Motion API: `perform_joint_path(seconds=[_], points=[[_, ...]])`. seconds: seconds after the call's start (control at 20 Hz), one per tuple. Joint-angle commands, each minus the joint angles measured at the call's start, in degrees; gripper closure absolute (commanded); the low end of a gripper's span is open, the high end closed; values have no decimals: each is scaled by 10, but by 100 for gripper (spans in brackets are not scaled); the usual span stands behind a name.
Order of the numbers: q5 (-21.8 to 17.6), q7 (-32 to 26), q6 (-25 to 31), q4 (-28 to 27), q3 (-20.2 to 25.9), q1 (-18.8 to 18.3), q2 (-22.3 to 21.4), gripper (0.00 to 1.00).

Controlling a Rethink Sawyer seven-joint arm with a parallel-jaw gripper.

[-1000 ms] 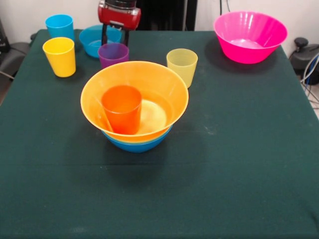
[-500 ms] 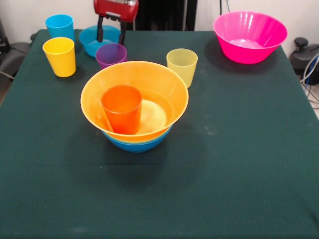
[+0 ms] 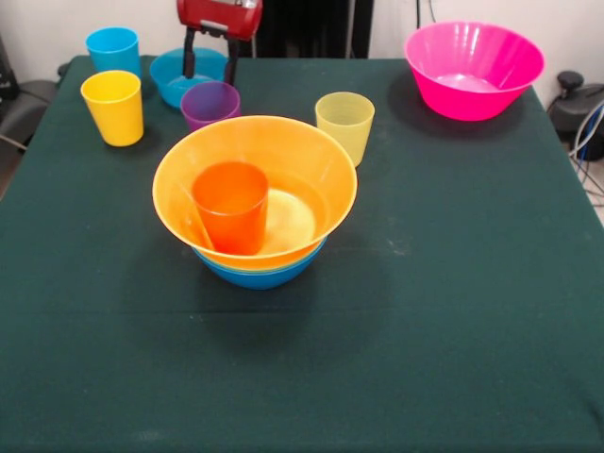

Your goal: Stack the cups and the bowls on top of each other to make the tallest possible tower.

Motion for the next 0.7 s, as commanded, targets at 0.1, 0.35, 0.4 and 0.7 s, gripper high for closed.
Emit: perform_joint_path(seconds=[0.1,0.35,0.4,0.7], points=[[6,75,9,1,39,18,44,0],[13,76,5,-2,21,34,51,0],[14,76,4,-4,19,37,52,0],[-7,61,31,4,37,17,38,0]])
